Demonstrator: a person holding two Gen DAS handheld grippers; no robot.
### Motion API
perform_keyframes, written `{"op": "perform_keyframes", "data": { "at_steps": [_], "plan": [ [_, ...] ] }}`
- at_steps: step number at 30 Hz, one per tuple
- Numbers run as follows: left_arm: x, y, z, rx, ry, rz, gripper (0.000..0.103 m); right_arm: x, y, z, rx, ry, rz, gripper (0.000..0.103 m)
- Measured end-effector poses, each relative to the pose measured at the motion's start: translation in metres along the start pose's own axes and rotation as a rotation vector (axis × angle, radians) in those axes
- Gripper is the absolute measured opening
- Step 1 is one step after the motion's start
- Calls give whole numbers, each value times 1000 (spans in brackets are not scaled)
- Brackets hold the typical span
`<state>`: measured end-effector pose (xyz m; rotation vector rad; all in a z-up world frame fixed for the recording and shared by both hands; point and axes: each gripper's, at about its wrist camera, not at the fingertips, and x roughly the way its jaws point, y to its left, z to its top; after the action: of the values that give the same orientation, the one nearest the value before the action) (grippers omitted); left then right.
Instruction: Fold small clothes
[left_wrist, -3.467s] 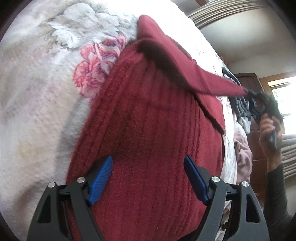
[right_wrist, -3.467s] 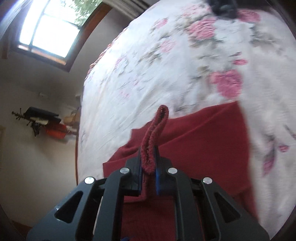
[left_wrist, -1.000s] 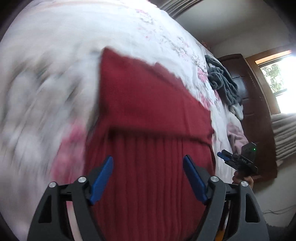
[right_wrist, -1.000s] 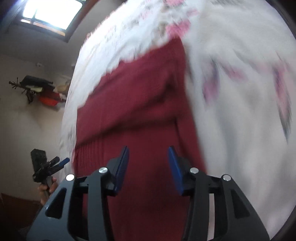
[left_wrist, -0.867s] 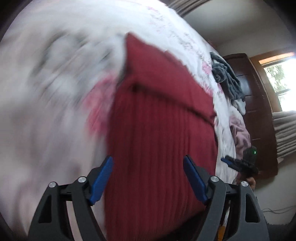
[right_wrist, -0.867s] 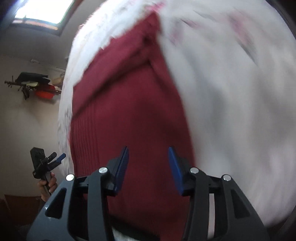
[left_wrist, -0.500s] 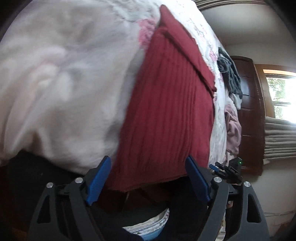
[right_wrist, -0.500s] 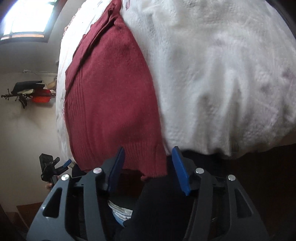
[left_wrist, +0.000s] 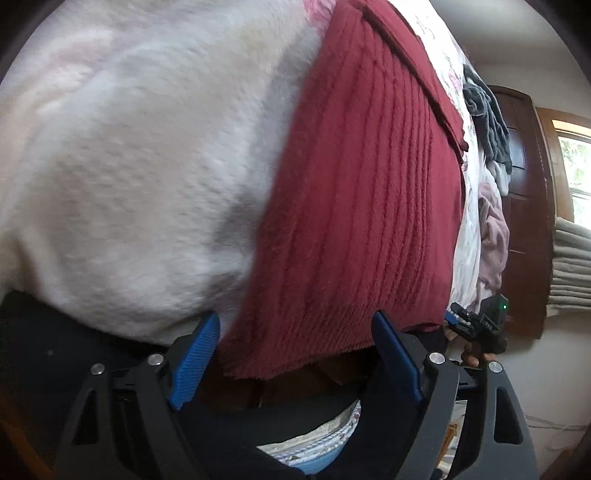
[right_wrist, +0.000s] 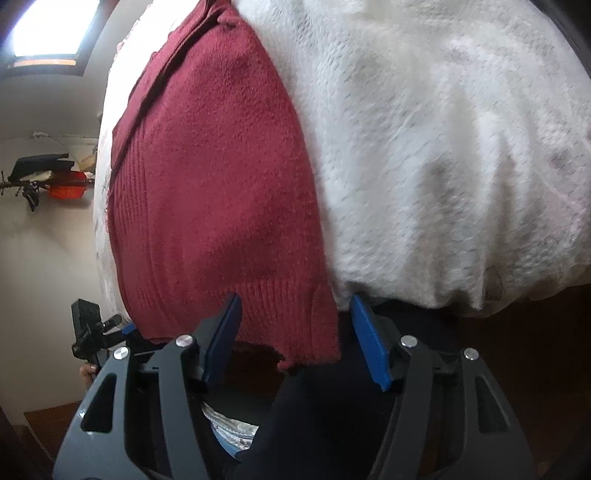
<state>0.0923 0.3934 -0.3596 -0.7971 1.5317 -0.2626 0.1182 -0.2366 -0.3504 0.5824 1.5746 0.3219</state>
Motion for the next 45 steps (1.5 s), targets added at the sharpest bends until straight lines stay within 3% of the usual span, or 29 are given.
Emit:
{"op": "perform_keyframes", "data": {
  "at_steps": [7,9,11,13,16,20,24,25,26,27,29,33,45],
  "plan": [
    [4,6,1,3,4,-5,82,4,2,2,-7,21,-21,62],
    [1,7,0,10,-2,1,75,6,3,3,-5,29,-20,62],
    [-1,9,-3,18,3,-10,51,7,4,4,-11,37,-19,63],
    [-2,9,-6,27,16,-26,39,7,6,4,-20,47,-18,63],
    [2,10,-7,38,26,-21,38,9,14,4,-43,62,-1,63],
    [9,14,-5,8,24,-40,66,16,14,7,-49,87,-44,61],
    [12,8,-6,18,18,-27,69,19,15,9,-38,100,-22,62],
    [12,7,-8,19,19,-26,63,20,15,9,-44,102,-21,59],
    [11,9,-8,13,22,-21,47,22,16,9,-47,106,-24,52],
    [10,12,-8,4,23,-23,39,24,15,9,-45,108,-26,47],
    [7,20,-9,-23,22,-44,9,26,14,7,-39,108,-29,25],
    [-3,29,-15,-55,-7,-87,9,21,14,-1,-42,78,17,8],
    [-39,15,-25,-49,-98,-204,6,-17,18,-5,-12,-43,196,5]
  ]
}}
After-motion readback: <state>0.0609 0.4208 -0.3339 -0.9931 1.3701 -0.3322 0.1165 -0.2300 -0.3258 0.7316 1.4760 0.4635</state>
